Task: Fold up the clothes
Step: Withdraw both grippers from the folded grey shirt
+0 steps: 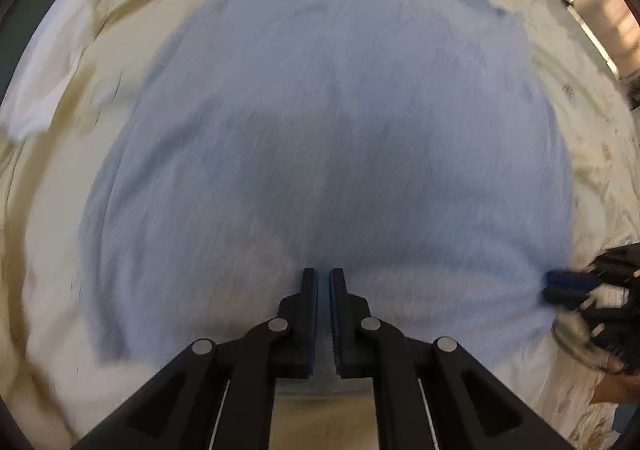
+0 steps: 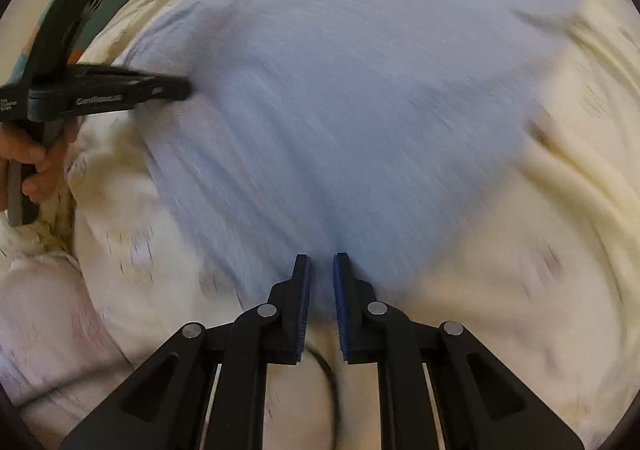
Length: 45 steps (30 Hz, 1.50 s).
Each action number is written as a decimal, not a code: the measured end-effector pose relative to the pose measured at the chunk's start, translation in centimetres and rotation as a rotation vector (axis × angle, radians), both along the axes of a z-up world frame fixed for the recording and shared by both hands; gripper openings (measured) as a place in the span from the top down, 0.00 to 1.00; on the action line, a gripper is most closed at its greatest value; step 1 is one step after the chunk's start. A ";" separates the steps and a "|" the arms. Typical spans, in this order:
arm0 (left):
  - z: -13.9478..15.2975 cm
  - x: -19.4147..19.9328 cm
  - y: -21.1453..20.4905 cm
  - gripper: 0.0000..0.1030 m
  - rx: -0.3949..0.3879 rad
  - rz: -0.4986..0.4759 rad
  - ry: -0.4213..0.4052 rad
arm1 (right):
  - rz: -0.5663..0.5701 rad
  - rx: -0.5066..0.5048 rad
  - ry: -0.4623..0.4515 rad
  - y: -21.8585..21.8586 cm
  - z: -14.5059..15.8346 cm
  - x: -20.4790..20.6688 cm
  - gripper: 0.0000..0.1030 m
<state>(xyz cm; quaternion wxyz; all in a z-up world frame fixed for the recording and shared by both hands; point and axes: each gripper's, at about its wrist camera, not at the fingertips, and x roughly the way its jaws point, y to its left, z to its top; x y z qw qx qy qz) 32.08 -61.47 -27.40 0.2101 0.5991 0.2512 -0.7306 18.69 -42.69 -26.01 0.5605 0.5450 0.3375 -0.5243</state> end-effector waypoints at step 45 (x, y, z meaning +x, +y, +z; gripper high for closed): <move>31.9 -18.9 24.8 0.22 -0.233 -0.352 0.243 | -0.315 -0.335 0.205 24.8 31.1 -9.7 0.13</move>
